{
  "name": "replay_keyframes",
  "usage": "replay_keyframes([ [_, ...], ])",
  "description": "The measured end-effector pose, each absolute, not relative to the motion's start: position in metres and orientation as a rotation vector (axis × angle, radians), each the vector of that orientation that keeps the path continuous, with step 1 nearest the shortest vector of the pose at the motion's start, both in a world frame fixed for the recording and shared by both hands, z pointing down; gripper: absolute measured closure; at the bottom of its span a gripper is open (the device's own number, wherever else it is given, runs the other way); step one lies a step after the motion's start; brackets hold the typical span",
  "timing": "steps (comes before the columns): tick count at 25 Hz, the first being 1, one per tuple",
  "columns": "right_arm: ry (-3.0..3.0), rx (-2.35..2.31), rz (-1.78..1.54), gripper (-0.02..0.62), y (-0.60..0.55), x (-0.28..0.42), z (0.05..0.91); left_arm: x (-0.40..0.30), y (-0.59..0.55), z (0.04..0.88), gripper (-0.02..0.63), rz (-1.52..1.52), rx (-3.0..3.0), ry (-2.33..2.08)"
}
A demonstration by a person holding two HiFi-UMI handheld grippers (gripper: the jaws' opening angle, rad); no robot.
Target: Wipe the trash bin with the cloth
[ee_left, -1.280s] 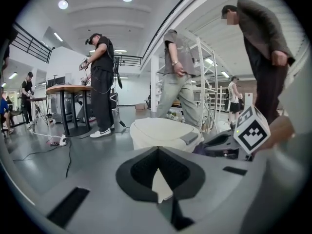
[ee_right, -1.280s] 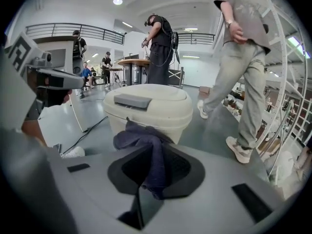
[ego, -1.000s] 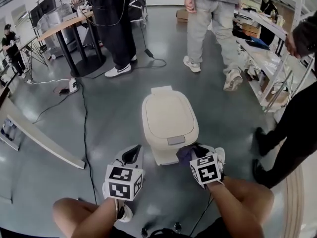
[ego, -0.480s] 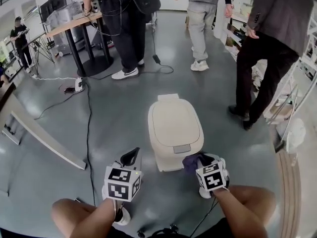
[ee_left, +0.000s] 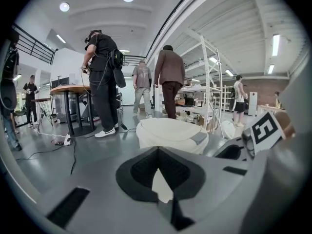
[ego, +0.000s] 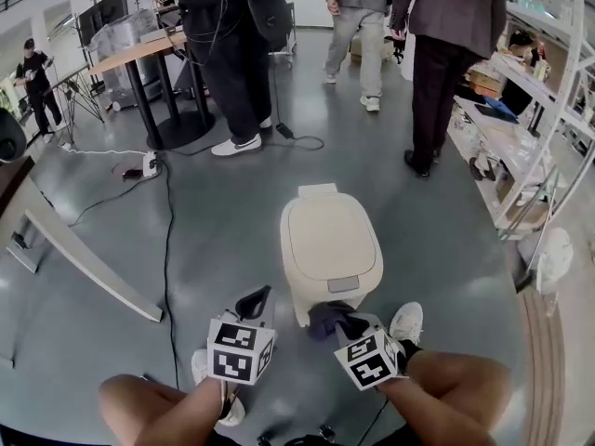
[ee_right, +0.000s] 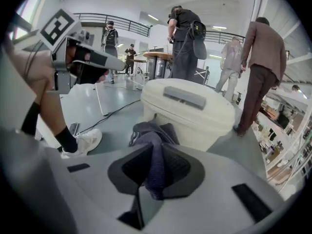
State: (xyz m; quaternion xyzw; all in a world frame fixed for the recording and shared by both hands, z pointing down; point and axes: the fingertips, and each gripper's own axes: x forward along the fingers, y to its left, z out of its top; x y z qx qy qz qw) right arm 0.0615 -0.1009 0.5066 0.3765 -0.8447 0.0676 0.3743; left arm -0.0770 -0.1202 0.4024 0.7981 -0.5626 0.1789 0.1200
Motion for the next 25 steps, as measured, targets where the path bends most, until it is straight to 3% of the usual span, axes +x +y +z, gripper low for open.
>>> replay_keyframes([
  [10, -2.125, 0.832, 0.028, 0.543, -0.101, -0.005, 0.531, -0.085, -0.119, 0.392, 0.606, 0.473, 2.331, -1.665],
  [25, -2.014, 0.9, -0.015, 0.543, -0.121, 0.031, 0.554, -0.08, -0.121, 0.397, 0.606, 0.503, 2.356, -1.656],
])
